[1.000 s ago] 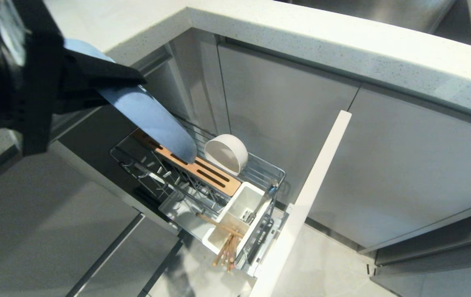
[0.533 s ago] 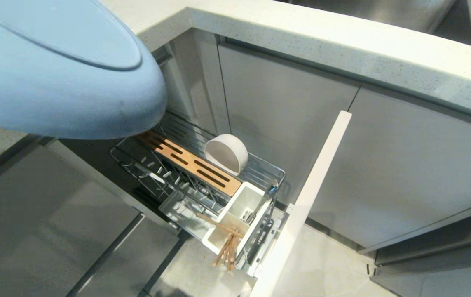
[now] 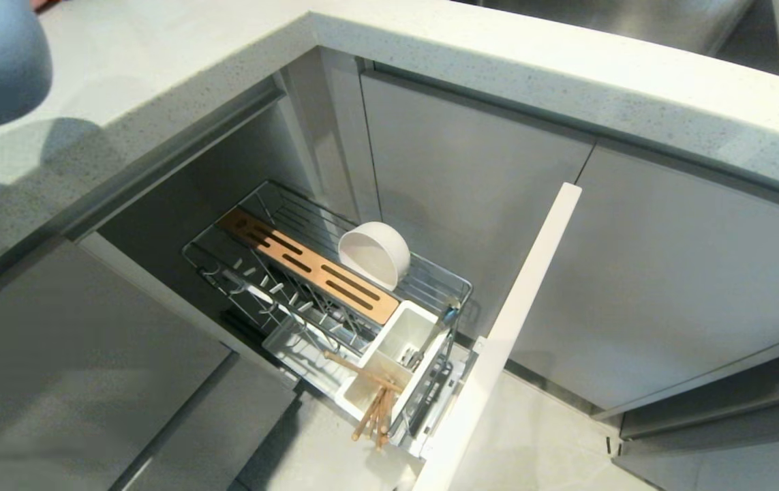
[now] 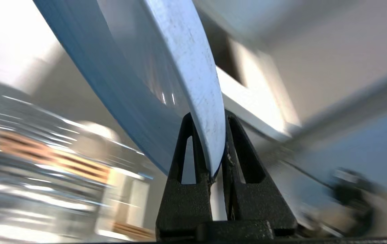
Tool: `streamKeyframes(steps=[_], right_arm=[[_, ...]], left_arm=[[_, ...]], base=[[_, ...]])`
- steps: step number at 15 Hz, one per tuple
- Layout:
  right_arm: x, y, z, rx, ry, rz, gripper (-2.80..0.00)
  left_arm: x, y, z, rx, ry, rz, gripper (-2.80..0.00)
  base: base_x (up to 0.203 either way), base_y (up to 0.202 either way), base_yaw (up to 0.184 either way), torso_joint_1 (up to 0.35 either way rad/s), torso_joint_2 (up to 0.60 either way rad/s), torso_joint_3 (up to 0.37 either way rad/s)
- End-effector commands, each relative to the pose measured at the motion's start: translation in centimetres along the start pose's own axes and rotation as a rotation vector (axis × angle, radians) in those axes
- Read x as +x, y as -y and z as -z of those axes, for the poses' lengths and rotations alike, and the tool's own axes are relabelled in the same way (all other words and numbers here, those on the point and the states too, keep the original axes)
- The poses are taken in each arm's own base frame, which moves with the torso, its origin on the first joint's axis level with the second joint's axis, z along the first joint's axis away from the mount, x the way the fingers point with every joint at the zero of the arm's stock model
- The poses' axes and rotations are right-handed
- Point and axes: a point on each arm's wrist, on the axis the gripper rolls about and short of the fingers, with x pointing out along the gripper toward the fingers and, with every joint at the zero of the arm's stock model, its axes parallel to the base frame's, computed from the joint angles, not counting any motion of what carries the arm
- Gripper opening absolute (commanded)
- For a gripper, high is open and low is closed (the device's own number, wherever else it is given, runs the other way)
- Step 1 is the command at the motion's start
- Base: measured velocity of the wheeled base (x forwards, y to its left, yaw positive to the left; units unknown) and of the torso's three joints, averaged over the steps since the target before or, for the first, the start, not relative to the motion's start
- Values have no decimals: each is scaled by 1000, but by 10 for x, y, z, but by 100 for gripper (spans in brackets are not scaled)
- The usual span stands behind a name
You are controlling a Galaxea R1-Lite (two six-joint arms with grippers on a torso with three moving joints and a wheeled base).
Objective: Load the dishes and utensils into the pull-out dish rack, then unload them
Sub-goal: Take the plate out of the cupboard
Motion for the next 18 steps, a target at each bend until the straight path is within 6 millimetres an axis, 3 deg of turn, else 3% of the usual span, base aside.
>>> streamKeyframes(steps=[1,6,9,13,18], right_arm=[[0,0,0,0,2,-1,-280],[0,0,0,0,4,0,-280],[0,0,0,0,4,0,-280],[0,0,0,0,3,0,-280],[0,0,0,0,3,0,-280]], left_arm=[[-10,7,-2,104,95,-184,-280],[-22,26,-10,209,156,-522,-280],[-19,24,-15,210,132,-754,-280],[6,3,-25,260,50,-976,-280],[55,-33,-44,467,-172,-1127,-280]], base=[[0,0,0,0,0,0],[0,0,0,0,0,0],[0,0,0,0,0,0],[0,0,0,0,0,0],[0,0,0,0,0,0]])
